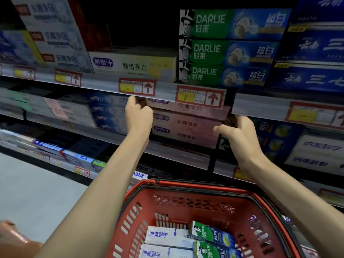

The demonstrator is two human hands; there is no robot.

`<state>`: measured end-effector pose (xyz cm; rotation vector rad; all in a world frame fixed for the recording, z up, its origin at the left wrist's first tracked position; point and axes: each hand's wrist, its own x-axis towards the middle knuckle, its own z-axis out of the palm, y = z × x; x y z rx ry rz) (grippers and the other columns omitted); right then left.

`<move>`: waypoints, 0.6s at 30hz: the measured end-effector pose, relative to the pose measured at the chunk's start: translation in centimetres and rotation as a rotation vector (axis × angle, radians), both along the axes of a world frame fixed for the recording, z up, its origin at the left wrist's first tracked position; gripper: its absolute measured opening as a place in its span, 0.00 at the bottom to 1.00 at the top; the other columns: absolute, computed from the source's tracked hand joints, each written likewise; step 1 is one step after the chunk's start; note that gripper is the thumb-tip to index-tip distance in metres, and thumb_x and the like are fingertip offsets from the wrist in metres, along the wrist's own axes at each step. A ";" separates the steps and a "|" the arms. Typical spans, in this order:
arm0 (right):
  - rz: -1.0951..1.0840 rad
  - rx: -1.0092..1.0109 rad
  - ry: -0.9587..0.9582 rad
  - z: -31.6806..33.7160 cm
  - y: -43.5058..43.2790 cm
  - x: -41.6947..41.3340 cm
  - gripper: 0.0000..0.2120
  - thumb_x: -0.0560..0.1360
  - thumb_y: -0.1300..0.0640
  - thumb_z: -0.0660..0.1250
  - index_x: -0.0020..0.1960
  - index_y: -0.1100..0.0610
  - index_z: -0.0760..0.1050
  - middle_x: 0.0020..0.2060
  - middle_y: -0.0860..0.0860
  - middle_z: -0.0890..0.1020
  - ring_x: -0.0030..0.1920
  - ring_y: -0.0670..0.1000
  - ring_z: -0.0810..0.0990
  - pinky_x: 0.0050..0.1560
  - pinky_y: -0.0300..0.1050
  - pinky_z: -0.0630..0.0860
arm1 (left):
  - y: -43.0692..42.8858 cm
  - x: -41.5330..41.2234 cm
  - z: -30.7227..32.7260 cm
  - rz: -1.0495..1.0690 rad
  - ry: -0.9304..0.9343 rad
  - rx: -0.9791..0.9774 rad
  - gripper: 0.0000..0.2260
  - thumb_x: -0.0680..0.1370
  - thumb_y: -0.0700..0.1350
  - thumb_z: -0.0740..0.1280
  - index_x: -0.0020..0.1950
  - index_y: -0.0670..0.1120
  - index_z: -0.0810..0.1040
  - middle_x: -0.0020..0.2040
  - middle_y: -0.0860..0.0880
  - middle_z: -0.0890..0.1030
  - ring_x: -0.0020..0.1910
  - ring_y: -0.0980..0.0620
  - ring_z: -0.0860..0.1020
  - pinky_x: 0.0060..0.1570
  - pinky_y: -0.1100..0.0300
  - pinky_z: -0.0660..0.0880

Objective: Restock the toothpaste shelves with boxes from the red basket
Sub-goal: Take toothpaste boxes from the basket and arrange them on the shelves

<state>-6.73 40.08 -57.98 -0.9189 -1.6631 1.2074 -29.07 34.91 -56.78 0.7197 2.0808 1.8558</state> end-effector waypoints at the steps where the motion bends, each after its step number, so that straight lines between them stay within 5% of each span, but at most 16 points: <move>1: -0.009 -0.011 0.003 -0.2 0.2 -0.1 0.14 0.76 0.66 0.70 0.53 0.49 0.77 0.51 0.45 0.83 0.45 0.36 0.82 0.37 0.25 0.74 | 0.3 -0.2 -0.1 0.002 0.002 -0.014 0.15 0.76 0.28 0.56 0.46 0.48 0.70 0.34 0.52 0.69 0.31 0.53 0.65 0.28 0.66 0.62; 4: -0.016 -0.046 0.013 -0.6 0.6 -0.6 0.14 0.75 0.66 0.70 0.60 0.57 0.78 0.54 0.49 0.84 0.50 0.42 0.83 0.38 0.25 0.74 | 0.6 -0.8 -0.6 0.029 0.039 -0.037 0.13 0.75 0.29 0.56 0.43 0.47 0.70 0.34 0.51 0.71 0.31 0.53 0.67 0.22 0.68 0.62; 10: 0.048 -0.006 -0.028 -1.0 0.2 -1.7 0.21 0.76 0.68 0.69 0.54 0.41 0.76 0.53 0.37 0.82 0.52 0.32 0.82 0.46 0.24 0.75 | 0.5 -1.6 -1.1 0.011 0.065 -0.090 0.12 0.75 0.31 0.58 0.52 0.45 0.73 0.41 0.49 0.76 0.35 0.53 0.72 0.27 0.64 0.67; 14: 0.026 -0.012 -0.055 -1.2 0.1 -1.8 0.19 0.77 0.66 0.70 0.57 0.43 0.74 0.53 0.38 0.81 0.53 0.36 0.80 0.46 0.28 0.73 | 0.6 -1.8 -1.5 -0.059 0.030 -0.150 0.16 0.76 0.33 0.59 0.60 0.47 0.74 0.55 0.46 0.79 0.47 0.47 0.78 0.36 0.60 0.72; 18: 0.009 -0.020 -0.028 -0.9 0.1 -1.5 0.18 0.77 0.66 0.69 0.51 0.42 0.75 0.51 0.39 0.83 0.47 0.33 0.82 0.42 0.26 0.75 | 0.8 -1.7 -1.4 -0.075 0.018 -0.132 0.17 0.77 0.33 0.60 0.63 0.46 0.75 0.56 0.45 0.81 0.42 0.52 0.77 0.36 0.59 0.74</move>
